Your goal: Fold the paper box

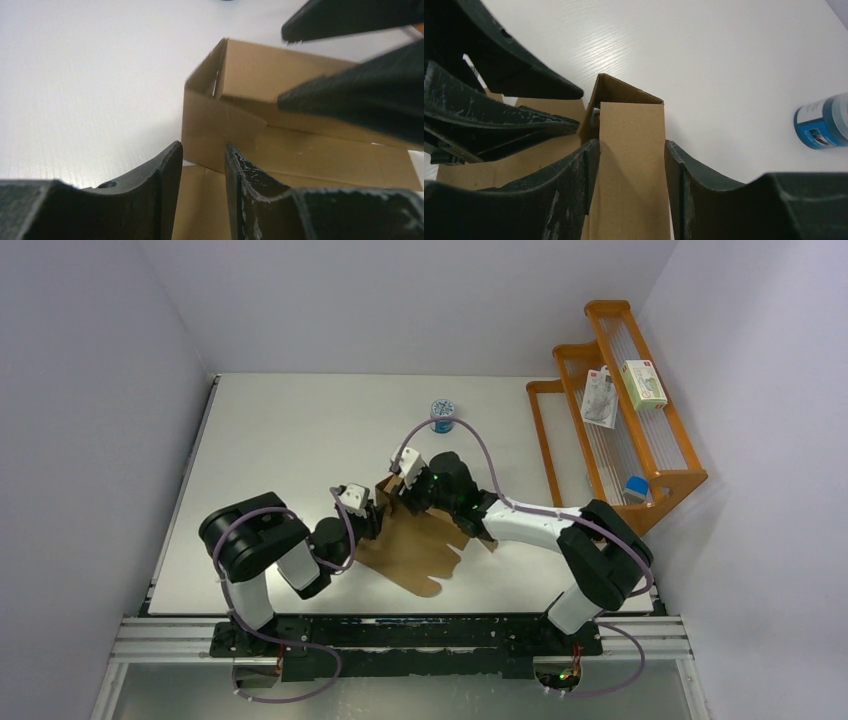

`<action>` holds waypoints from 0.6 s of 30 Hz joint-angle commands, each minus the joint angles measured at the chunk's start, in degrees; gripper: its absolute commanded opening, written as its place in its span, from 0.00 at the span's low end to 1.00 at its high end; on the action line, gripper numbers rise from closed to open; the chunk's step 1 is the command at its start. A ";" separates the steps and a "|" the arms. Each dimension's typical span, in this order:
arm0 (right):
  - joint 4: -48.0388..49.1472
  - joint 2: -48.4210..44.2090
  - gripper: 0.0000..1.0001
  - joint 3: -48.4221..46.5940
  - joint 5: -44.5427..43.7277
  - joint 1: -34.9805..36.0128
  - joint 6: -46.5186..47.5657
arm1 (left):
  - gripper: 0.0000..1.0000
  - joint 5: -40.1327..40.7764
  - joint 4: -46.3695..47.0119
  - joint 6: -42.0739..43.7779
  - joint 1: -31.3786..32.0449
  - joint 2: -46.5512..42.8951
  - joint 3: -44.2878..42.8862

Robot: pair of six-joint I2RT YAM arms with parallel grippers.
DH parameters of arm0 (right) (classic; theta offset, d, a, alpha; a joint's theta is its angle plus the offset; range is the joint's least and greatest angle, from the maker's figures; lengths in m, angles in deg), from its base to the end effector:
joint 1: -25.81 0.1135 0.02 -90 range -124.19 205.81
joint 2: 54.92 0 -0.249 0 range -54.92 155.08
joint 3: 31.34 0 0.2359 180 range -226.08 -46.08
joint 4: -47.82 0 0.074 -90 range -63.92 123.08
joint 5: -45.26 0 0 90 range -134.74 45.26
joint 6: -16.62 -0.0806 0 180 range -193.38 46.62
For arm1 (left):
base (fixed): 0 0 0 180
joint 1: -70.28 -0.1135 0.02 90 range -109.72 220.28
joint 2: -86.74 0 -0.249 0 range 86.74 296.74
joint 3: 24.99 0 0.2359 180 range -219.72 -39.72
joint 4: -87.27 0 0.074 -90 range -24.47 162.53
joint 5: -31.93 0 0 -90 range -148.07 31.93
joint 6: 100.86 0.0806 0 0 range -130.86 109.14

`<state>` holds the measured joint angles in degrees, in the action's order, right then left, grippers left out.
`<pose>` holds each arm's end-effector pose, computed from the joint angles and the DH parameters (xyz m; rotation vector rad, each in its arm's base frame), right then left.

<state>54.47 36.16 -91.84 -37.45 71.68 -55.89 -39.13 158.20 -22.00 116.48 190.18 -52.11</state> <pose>0.2492 0.2716 0.1800 -1.1269 1.6674 0.4447 0.2149 -0.1863 0.1124 0.2602 1.6621 -0.4828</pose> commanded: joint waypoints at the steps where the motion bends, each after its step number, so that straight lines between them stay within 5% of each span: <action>1: -3.22 -2.91 0.55 -3.14 2.87 -2.88 -3.34 | 0.42 0.07 2.84 1.44 -0.50 1.70 -1.16; 12: -7.08 -2.92 0.57 -8.85 9.38 -8.46 -8.62 | 0.43 -2.13 3.51 1.54 -2.54 0.87 -0.81; 18: -12.14 -4.85 0.61 -10.87 3.77 -11.39 -6.55 | 0.45 -10.33 -1.91 -2.44 -8.27 -5.10 -0.99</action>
<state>45.42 33.96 -100.73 -30.98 62.50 -62.92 -42.60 157.56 -21.50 111.69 189.46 -52.54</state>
